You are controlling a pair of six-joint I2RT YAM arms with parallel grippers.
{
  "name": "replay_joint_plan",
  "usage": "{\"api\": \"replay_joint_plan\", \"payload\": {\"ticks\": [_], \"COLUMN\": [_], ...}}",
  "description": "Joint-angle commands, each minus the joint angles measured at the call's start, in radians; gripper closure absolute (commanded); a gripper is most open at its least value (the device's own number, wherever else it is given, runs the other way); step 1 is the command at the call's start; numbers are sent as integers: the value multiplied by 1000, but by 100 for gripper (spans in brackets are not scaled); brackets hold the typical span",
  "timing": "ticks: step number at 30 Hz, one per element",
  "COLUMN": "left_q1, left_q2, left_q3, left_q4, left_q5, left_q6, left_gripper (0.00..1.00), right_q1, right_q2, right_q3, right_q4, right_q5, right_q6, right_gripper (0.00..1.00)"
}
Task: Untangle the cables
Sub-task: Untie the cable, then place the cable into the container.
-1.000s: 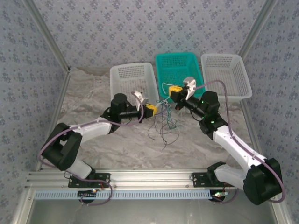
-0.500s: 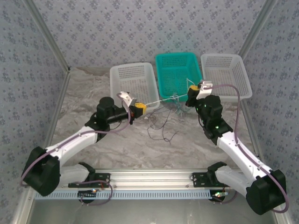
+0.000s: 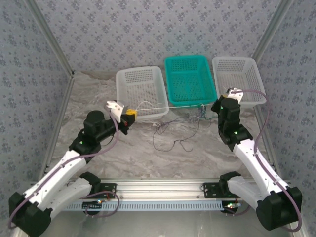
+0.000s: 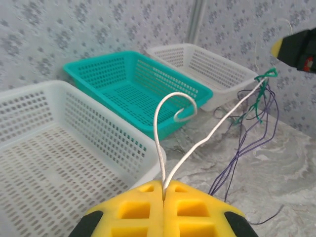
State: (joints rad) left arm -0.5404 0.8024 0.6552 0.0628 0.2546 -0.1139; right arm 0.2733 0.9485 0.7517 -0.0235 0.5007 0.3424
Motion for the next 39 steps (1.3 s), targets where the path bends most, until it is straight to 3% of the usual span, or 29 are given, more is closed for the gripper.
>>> {"api": "replay_joint_plan", "payload": {"ticks": [1,5,8,14,19,21,26,31,35,39], "left_q1": [33,88,165,285,327,359,371,362,338,277], "left_q2": [-61,-114,-109,-118,-118,-119,-70,-8,79,210], "left_q3": [-3,27,74,83,137,156,257,429,576,755], "left_q4": [-58,-122,-242,-264,-332,-309,-158,-124,1,18], "left_q5": [-104,-243,-376,-340,-487,-407,-34,16,137,110], "left_q6": [-13,-67,-118,-174,-159,-153,-154,-156,-208,-149], "left_gripper": [100,100,100,100,100,100,100,100,100,100], "right_q1": [-19,-59,-120,-200,-268,-277,-277,-257,-237,-233], "right_q2": [-22,-44,-74,-127,-161,-168,-169,-166,-162,-168], "right_q3": [35,18,-3,-47,-72,-85,-91,-81,-72,-67], "right_q4": [-143,-272,-328,-384,-443,-413,-320,-286,-288,-298], "right_q5": [115,217,218,202,197,144,-55,-90,-90,-101], "right_q6": [81,179,237,280,363,348,298,300,295,296], "right_gripper": [100,100,100,100,100,100,100,100,100,100]}}
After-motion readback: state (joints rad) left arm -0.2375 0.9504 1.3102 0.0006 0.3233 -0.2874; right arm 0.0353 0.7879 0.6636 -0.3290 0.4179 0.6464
